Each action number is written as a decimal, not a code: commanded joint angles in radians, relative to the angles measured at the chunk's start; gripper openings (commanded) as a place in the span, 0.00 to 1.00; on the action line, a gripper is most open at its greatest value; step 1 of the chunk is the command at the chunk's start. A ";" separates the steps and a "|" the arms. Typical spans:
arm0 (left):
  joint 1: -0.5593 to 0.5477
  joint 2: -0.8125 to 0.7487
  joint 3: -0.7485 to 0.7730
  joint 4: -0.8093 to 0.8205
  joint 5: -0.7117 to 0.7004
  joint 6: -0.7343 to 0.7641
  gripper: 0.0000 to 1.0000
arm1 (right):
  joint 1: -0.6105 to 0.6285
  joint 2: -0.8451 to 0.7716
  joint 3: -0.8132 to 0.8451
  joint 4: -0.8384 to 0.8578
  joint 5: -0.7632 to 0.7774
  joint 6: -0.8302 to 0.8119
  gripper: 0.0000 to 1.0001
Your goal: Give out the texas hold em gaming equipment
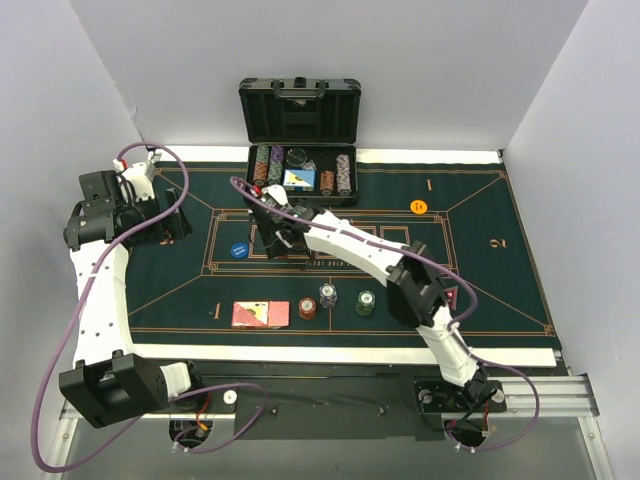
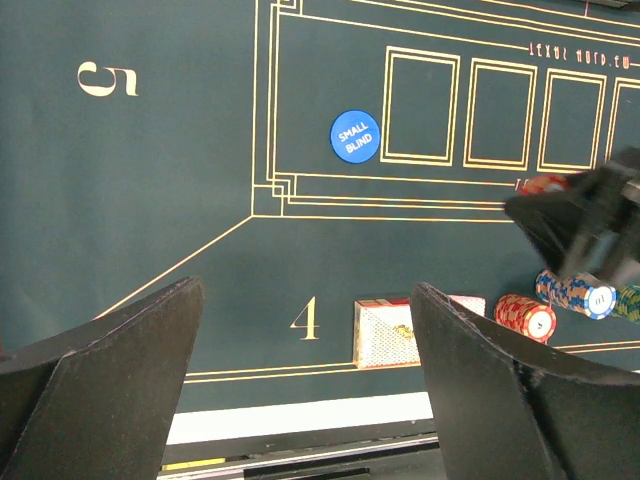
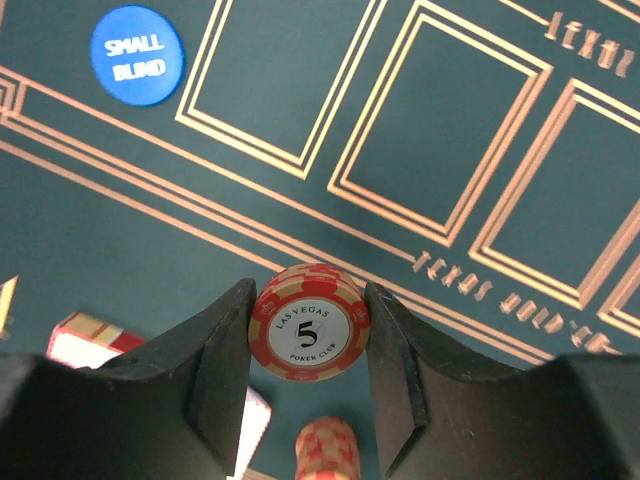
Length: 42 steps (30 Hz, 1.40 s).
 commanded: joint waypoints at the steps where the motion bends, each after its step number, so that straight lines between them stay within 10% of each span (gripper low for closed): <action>1: 0.009 0.014 0.023 0.039 0.031 0.001 0.96 | -0.024 0.130 0.114 -0.043 -0.064 -0.025 0.18; 24: 0.009 0.029 0.019 0.055 0.042 0.004 0.96 | -0.068 0.380 0.305 0.049 -0.135 -0.004 0.20; 34: 0.011 0.014 0.019 0.047 0.038 0.004 0.96 | -0.070 0.368 0.297 0.051 -0.153 -0.002 0.65; 42: 0.009 0.011 0.036 0.035 0.036 -0.002 0.96 | -0.078 0.195 0.221 0.043 -0.074 -0.028 0.75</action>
